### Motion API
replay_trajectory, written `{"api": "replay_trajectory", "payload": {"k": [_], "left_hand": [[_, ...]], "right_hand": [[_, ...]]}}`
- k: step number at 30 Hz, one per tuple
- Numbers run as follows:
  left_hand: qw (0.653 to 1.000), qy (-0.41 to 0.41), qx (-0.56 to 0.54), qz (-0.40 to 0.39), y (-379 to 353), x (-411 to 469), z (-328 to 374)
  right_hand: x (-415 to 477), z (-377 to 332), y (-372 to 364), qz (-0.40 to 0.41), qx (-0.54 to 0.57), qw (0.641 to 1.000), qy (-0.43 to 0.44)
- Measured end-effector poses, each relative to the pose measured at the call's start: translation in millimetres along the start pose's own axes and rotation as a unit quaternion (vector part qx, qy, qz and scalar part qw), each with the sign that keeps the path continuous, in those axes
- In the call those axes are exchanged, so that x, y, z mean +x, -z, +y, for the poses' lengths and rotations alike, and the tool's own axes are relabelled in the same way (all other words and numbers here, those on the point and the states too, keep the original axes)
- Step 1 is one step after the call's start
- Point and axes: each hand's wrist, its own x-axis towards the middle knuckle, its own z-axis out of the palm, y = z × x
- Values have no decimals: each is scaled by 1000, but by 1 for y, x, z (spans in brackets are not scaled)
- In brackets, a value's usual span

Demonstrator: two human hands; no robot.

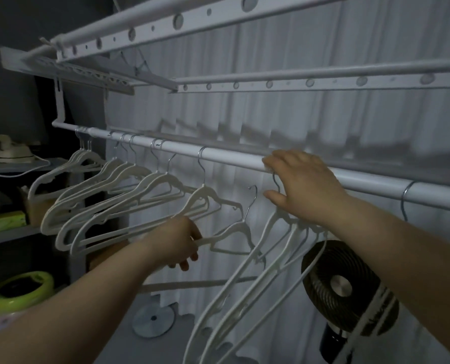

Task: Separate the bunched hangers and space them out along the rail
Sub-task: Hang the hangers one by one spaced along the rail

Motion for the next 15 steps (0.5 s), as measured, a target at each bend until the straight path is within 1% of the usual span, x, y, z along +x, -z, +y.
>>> {"api": "replay_trajectory", "payload": {"k": [2,3,5,8,11,13,15], "left_hand": [[1000,8,-7,7,3,-17,-14],[1000,9,-8,14,6,-28,-22],[999,4,-20,31,12,-52,-37],[997,-4,-52,62,24,-93,-62],[996,-16,-20,85,35,-134,-87],[996,-19,-10,83,41,-162,-105],[997,-13,-14,80,48,-189,-123]], "right_hand": [[-2,-9,-1,40,33,998,38],[-2,-16,0,43,36,997,57],[-2,-32,1,-8,23,997,77],[0,-60,4,-106,48,991,68],[0,-92,15,-175,120,975,66],[1,-113,22,-192,172,964,70],[1,-136,34,-200,263,942,59]]}}
